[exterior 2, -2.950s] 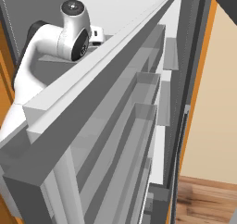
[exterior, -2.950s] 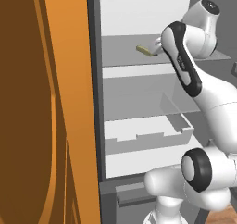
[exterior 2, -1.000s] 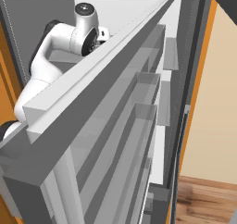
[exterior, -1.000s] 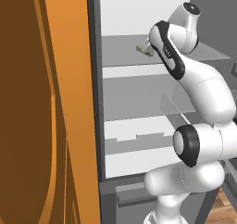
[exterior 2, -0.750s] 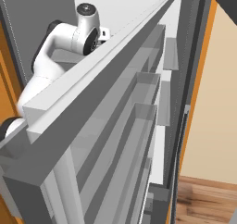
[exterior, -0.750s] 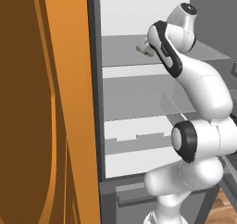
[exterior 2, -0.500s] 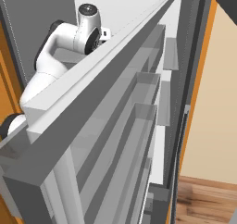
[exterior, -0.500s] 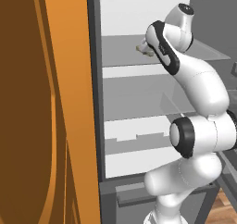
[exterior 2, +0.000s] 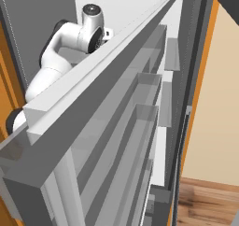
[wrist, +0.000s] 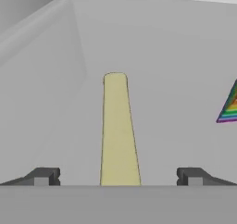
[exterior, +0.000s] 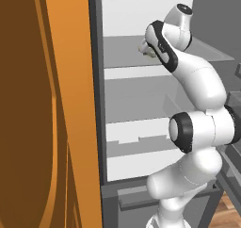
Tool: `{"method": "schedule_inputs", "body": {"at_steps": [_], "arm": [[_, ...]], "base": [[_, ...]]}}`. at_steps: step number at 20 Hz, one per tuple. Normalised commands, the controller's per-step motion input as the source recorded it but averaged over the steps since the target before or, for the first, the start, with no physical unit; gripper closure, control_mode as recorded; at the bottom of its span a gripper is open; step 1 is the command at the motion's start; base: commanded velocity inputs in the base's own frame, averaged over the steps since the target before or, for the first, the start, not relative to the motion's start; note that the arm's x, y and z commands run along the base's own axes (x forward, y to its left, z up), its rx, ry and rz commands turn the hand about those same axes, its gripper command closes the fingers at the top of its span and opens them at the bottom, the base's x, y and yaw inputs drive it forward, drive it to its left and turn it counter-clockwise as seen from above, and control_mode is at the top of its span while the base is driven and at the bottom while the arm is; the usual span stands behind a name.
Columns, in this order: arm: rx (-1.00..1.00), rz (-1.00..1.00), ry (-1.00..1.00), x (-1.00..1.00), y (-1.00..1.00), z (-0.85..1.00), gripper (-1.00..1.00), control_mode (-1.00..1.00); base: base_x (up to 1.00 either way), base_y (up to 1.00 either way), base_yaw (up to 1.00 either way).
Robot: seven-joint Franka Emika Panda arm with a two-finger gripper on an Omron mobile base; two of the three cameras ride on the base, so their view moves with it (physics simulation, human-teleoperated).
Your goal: Pick the egg and butter from the fridge and place them by the bowl for mixing.
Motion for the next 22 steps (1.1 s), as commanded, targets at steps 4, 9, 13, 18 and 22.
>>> {"method": "schedule_inputs", "body": {"at_steps": [4,9,13,18,22], "arm": [[0.0,0.0,0.01,0.27,0.0,0.0,-1.0,-1.0],[0.0,0.0,0.02,0.16,0.0,-0.04,-1.0,-1.0],[0.0,0.0,0.05,0.0,0.0,-0.09,-1.0,-1.0],[0.0,0.0,0.06,0.0,0.0,-0.1,-1.0,-1.0],[0.0,0.0,0.04,0.0,0.0,-0.12,-1.0,-1.0]], "base": [[0.0,0.0,0.0],[0.0,0.0,0.0],[0.0,0.0,0.0],[0.0,0.0,0.0],[0.0,0.0,0.0]]}}
